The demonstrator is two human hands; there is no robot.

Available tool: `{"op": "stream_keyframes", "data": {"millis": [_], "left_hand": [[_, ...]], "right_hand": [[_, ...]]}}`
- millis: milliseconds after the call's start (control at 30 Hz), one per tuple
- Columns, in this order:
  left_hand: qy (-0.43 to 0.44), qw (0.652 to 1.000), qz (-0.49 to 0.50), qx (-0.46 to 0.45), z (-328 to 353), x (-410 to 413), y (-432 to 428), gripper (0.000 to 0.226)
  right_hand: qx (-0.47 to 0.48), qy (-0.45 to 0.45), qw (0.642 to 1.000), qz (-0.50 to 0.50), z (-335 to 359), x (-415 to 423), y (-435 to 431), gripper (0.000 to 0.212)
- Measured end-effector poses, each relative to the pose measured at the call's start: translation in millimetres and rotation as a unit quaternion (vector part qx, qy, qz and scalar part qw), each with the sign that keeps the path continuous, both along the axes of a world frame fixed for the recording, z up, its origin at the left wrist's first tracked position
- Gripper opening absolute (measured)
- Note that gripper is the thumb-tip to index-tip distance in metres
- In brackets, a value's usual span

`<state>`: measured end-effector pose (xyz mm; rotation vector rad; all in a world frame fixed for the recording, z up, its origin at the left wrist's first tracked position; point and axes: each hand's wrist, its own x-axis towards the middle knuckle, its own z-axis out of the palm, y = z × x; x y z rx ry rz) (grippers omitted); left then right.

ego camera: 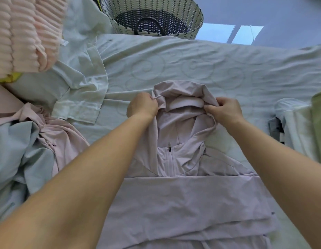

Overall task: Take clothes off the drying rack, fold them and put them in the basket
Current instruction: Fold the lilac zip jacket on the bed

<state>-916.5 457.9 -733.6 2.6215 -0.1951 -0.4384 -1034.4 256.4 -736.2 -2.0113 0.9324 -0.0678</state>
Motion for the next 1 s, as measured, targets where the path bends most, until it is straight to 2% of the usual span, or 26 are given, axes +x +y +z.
{"op": "stream_keyframes", "data": {"millis": [100,167,233,300,433,500,567,600,667,733,800,867,933,1000], "left_hand": [[-0.077,0.997,0.013,0.004,7,10,20,0.029],[-0.088,0.996,0.025,0.010,10,16,47,0.024],[-0.071,0.997,0.013,0.029,10,14,75,0.021],[-0.025,0.999,-0.013,0.017,7,9,93,0.020],[0.028,0.997,-0.059,-0.044,0,4,94,0.049],[0.025,0.996,-0.084,-0.031,-5,3,82,0.050],[-0.004,0.997,-0.083,-0.002,-5,2,65,0.018],[-0.027,0.997,-0.073,-0.001,0,2,58,0.009],[-0.084,0.995,-0.027,-0.044,11,3,52,0.031],[-0.142,0.978,-0.015,-0.149,23,1,57,0.034],[-0.173,0.955,-0.042,-0.238,36,-15,73,0.022],[-0.176,0.945,-0.071,-0.265,50,-46,99,0.033],[-0.209,0.935,-0.165,-0.236,56,-83,133,0.030],[-0.198,0.923,-0.274,-0.185,50,-120,166,0.019]], "right_hand": [[0.029,-0.039,0.998,-0.049,13,4,-8,0.018],[0.043,-0.044,0.995,-0.079,18,2,-15,0.008],[0.039,-0.025,0.996,-0.073,20,-4,-15,0.020],[0.041,0.001,0.999,-0.032,19,-9,-8,0.023],[0.074,0.012,0.997,0.029,17,-12,8,0.009],[0.104,-0.011,0.994,0.017,17,-11,10,0.016],[0.118,-0.028,0.993,0.011,18,-9,10,0.016],[0.109,-0.032,0.993,0.017,19,-7,10,0.011],[0.090,-0.053,0.994,0.009,24,-4,9,0.011],[0.093,-0.102,0.990,-0.007,34,-7,10,0.009],[0.091,-0.157,0.983,0.014,44,-21,14,0.011],[0.053,-0.175,0.981,0.071,48,-53,21,0.021],[-0.014,-0.176,0.975,0.134,45,-96,27,0.033],[-0.096,-0.177,0.954,0.221,37,-140,33,0.026]]}}
